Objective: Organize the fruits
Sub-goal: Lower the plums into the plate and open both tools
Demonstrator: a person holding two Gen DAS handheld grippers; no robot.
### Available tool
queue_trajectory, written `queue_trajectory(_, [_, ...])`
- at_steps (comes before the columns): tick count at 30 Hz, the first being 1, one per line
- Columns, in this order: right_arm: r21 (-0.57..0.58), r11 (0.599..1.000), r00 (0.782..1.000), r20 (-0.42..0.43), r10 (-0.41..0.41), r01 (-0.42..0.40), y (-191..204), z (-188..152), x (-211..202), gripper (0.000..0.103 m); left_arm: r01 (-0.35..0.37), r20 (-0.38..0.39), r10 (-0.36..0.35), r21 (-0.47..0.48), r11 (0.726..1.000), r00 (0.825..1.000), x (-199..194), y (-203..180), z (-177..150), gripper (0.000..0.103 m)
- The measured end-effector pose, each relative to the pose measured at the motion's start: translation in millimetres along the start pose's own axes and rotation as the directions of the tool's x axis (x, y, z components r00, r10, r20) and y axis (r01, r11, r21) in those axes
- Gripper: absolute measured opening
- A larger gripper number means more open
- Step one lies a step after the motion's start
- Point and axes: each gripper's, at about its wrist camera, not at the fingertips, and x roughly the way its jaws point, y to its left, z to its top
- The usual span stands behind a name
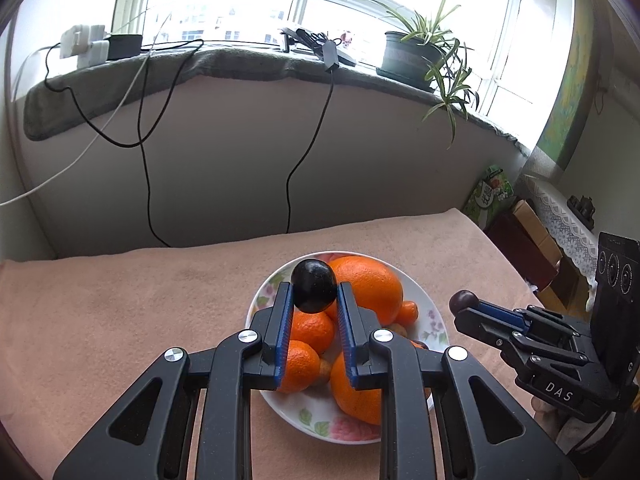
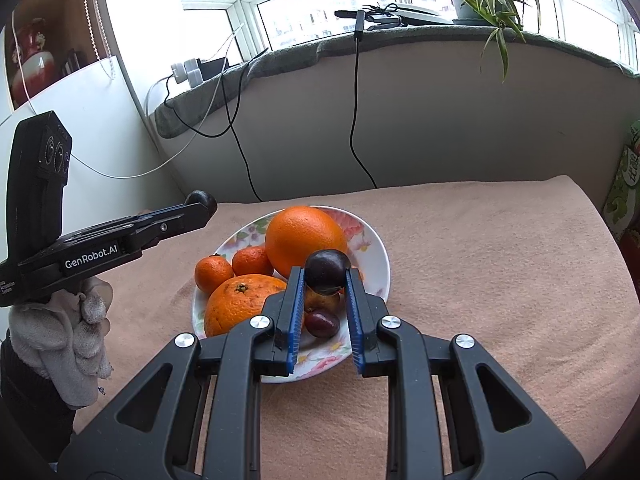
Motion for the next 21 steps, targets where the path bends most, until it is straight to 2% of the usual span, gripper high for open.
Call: queue_trajectory(21, [-0.023, 0.999, 0.999, -0.031, 0.028, -0.029, 5, -2, 10, 0.021, -0.005, -0.025, 0.005, -0.001, 1.000, 1.000, 13, 1, 1, 0.021])
